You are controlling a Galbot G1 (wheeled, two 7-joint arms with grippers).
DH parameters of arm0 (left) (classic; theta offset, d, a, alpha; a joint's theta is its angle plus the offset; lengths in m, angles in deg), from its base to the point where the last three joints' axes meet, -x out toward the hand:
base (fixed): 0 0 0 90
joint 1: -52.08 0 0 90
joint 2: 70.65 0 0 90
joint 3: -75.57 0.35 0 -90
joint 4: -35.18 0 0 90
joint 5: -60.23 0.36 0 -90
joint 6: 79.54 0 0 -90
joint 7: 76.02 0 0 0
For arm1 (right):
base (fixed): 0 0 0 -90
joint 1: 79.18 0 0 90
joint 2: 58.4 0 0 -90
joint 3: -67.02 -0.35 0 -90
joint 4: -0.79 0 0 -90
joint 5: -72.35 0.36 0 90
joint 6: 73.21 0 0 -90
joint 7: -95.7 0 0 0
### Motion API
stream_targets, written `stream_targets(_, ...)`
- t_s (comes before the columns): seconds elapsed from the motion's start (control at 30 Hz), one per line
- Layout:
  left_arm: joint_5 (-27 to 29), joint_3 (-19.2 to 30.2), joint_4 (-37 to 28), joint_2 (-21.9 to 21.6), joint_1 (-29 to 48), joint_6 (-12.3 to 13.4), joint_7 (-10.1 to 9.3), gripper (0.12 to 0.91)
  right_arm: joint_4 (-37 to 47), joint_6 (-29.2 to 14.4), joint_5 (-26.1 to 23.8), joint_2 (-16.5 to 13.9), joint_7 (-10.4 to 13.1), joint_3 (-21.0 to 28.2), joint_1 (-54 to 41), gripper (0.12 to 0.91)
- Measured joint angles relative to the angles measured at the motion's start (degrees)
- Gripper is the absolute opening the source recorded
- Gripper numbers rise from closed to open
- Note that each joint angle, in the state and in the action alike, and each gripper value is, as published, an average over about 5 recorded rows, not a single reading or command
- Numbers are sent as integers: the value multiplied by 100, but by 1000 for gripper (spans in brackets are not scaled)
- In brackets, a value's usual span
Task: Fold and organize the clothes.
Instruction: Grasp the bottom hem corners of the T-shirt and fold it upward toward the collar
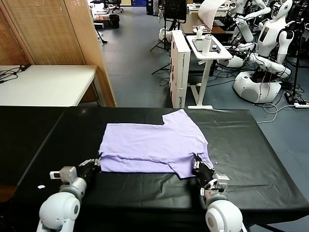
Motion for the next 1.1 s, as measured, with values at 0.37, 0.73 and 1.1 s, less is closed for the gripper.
stream_targets(0.37,-17,23,-65,-42,112,143,2,893,-297,6,-108,-24,57,-169,321,906)
stream_targets(0.73,56,-94,281,21,-264,234,-2,907,-674,52,-356,-98,67,-228,1122,907)
stream_targets(1.1,298,60,498,222,-703,328,-5,907,-460,109,-271,-100,80,-184,1019,867)
